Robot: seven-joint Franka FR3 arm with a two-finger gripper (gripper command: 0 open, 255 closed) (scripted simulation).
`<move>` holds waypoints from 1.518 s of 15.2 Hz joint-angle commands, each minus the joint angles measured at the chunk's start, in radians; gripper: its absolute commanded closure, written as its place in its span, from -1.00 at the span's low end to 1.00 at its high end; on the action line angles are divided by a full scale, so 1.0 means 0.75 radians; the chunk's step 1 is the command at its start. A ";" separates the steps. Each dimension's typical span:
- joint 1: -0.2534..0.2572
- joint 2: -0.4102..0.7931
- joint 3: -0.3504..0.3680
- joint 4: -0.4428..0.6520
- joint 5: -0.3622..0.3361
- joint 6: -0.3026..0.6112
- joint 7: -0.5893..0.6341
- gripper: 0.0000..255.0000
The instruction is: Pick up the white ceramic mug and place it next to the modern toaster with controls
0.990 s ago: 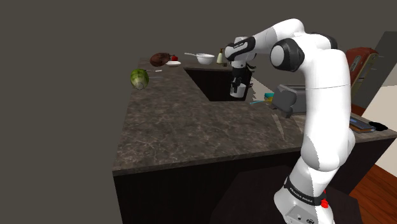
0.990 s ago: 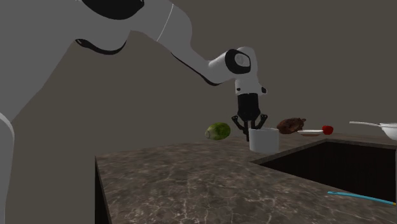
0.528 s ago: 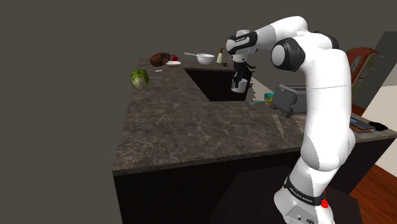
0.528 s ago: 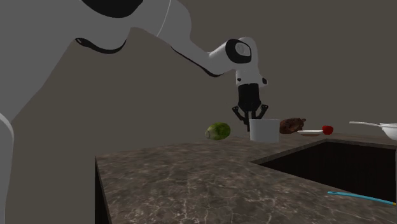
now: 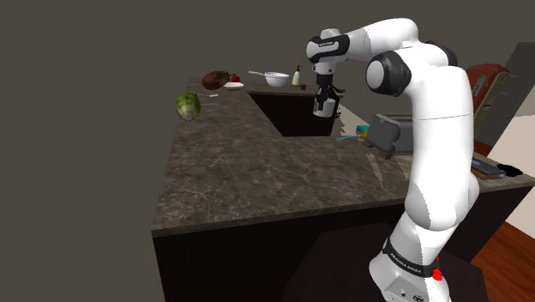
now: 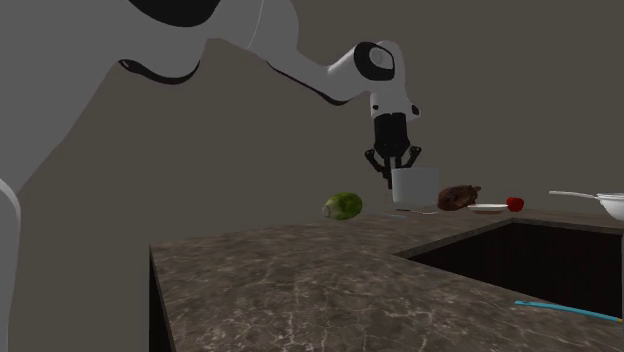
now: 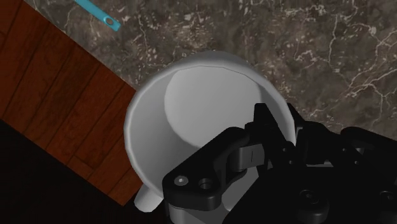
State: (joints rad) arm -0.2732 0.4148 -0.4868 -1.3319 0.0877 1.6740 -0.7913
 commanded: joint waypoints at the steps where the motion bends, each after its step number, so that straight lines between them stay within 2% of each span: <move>1: -0.007 0.008 0.000 0.048 0.003 -0.040 -0.003 1.00; 10: -0.047 0.056 -0.001 0.286 0.023 -0.230 -0.017 1.00; 17: -0.110 0.143 0.004 0.558 0.061 -0.414 -0.030 1.00; 18: -0.112 0.146 0.004 0.564 0.061 -0.417 -0.030 1.00; 23: -0.085 -0.093 -0.047 0.194 -0.031 -0.271 -0.122 1.00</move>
State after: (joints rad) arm -0.3426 0.3795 -0.5159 -1.1309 0.0791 1.4471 -0.8726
